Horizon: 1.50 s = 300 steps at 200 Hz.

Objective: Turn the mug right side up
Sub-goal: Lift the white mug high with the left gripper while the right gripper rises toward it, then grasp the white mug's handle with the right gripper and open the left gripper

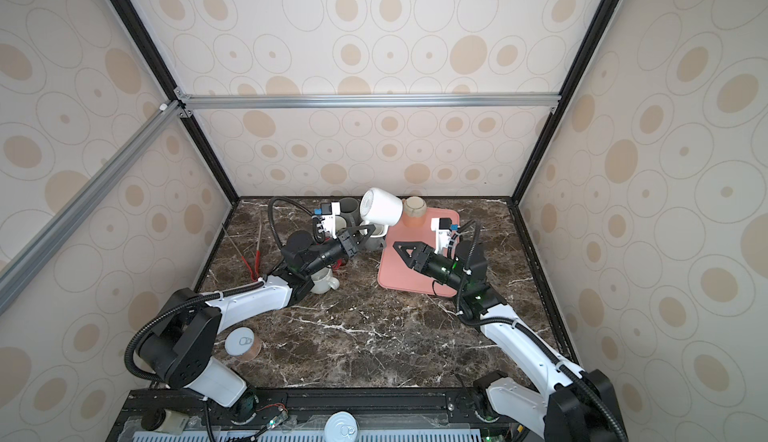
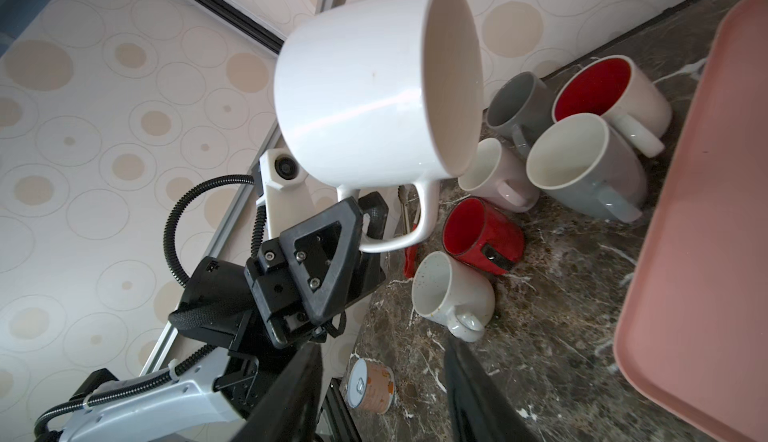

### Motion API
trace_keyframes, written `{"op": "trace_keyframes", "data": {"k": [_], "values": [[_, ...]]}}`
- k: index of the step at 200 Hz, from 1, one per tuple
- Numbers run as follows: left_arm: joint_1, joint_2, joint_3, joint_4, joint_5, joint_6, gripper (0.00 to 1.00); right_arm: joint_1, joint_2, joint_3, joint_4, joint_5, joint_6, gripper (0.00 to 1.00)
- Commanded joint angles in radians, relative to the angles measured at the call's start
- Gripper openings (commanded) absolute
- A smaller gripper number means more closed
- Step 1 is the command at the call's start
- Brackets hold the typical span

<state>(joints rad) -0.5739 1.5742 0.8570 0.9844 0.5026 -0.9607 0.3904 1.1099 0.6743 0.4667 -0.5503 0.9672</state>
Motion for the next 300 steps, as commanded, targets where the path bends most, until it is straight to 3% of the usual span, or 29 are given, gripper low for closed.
{"op": "trace_keyframes", "data": {"k": [1, 103, 129, 184, 190, 208, 222, 265, 300], "values": [[-0.002, -0.059, 0.014, 0.312, 0.057, -0.109, 0.0, 0.019, 0.044, 0.038, 0.163, -0.004, 0.077, 0.51], [-0.002, -0.054, -0.034, 0.455, 0.093, -0.232, 0.0, 0.061, 0.196, 0.179, 0.234, -0.03, 0.123, 0.51], [-0.001, -0.048, -0.038, 0.476, 0.095, -0.258, 0.0, 0.071, 0.242, 0.185, 0.362, -0.046, 0.172, 0.4], [0.023, -0.055, -0.084, 0.471, 0.103, -0.28, 0.0, 0.083, 0.28, 0.187, 0.462, -0.035, 0.192, 0.0], [0.027, -0.059, -0.092, 0.464, 0.106, -0.28, 0.06, 0.084, 0.277, 0.186, 0.456, -0.031, 0.184, 0.0], [0.047, -0.076, -0.121, 0.429, 0.126, -0.265, 0.26, 0.084, 0.263, 0.193, 0.409, -0.024, 0.149, 0.0], [0.065, -0.101, -0.147, 0.387, 0.135, -0.234, 0.35, 0.085, 0.247, 0.205, 0.347, -0.015, 0.107, 0.0], [0.146, -0.226, -0.241, 0.188, 0.127, -0.119, 0.46, 0.085, 0.191, 0.251, 0.138, 0.048, -0.04, 0.0], [0.215, -0.362, -0.253, -0.126, 0.085, 0.058, 0.48, 0.105, 0.157, 0.341, -0.247, 0.157, -0.266, 0.0]]}}
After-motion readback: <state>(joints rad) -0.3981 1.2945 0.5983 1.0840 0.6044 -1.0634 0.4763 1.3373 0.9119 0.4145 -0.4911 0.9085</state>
